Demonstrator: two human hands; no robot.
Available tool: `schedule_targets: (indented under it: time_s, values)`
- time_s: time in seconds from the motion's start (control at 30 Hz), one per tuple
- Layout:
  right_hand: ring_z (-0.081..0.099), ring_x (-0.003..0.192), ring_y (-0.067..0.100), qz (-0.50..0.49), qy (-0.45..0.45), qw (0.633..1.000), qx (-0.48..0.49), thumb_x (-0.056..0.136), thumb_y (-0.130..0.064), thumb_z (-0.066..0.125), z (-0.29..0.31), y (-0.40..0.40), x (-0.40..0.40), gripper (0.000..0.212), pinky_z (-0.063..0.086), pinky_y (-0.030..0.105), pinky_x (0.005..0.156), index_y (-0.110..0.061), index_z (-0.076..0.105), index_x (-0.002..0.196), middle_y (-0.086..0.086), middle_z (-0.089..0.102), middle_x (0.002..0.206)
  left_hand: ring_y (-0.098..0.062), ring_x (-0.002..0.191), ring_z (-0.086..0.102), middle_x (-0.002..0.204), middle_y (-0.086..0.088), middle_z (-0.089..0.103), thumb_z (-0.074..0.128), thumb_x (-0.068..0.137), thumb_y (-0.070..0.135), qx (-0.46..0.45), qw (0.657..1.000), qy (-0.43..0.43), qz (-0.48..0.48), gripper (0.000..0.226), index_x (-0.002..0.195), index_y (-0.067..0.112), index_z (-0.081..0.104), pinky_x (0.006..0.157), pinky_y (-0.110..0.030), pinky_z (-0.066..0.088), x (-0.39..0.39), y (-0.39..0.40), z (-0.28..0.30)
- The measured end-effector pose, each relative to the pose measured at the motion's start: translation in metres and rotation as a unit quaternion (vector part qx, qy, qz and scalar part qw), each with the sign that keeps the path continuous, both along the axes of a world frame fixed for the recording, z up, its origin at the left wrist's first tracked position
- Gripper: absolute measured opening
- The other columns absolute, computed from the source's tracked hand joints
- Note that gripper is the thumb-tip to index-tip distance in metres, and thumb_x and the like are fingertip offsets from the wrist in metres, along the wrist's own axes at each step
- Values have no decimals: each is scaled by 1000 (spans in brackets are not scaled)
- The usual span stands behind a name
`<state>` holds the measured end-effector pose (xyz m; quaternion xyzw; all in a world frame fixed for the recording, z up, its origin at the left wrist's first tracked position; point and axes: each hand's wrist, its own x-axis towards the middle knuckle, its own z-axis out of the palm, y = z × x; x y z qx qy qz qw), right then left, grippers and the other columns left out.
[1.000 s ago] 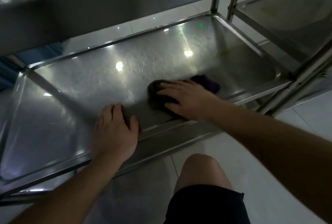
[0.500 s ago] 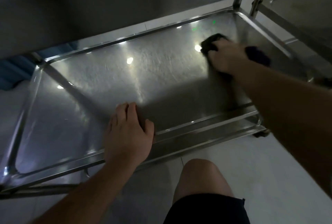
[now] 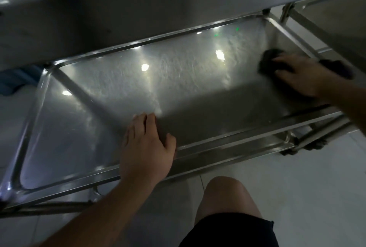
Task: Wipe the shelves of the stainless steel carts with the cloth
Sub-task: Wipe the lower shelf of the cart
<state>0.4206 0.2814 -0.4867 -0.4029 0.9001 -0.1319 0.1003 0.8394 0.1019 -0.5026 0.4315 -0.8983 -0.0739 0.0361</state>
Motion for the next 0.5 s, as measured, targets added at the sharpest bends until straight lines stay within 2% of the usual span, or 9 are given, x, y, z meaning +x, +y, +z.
schedule_targets:
  time_s: [0.1,0.2,0.33,0.43,0.5]
  values:
    - [40,141,46,-141,5,989,38,106,-49,45,5,-20,-39,50,32,63,117,-34,40,154,19,42,157,-30,156,27,164,-12,34,30,95,57,-5,1000,10,5,76,158,15,36,126,-48,29,0,-1,-5]
    - [45,136,47,-156,-8,987,27,100,-48,42,7,-85,-26,51,34,63,116,-29,49,147,20,49,150,-27,158,22,167,-10,30,25,95,61,-6,1000,11,4,77,159,19,30,127,-46,27,0,-2,-10]
    - [46,139,41,-48,-30,998,5,99,-44,47,8,-189,57,52,36,49,118,-25,54,146,15,49,155,-28,156,25,166,-11,32,27,96,61,-15,1000,13,5,76,159,18,30,127,-47,28,0,-3,-14]
    - [43,143,35,100,-26,995,-10,99,-47,46,9,-240,147,54,30,47,121,-29,52,149,5,46,159,-29,155,26,165,-12,33,29,96,60,-14,1000,13,2,76,159,17,30,127,-47,28,-1,-3,-13]
    - [40,146,31,208,-29,978,-9,99,-47,47,10,-254,196,54,26,49,123,-34,50,152,-1,42,163,-30,155,27,164,-13,33,29,95,61,-11,1000,10,-1,78,159,17,30,127,-47,28,-1,-3,-11]
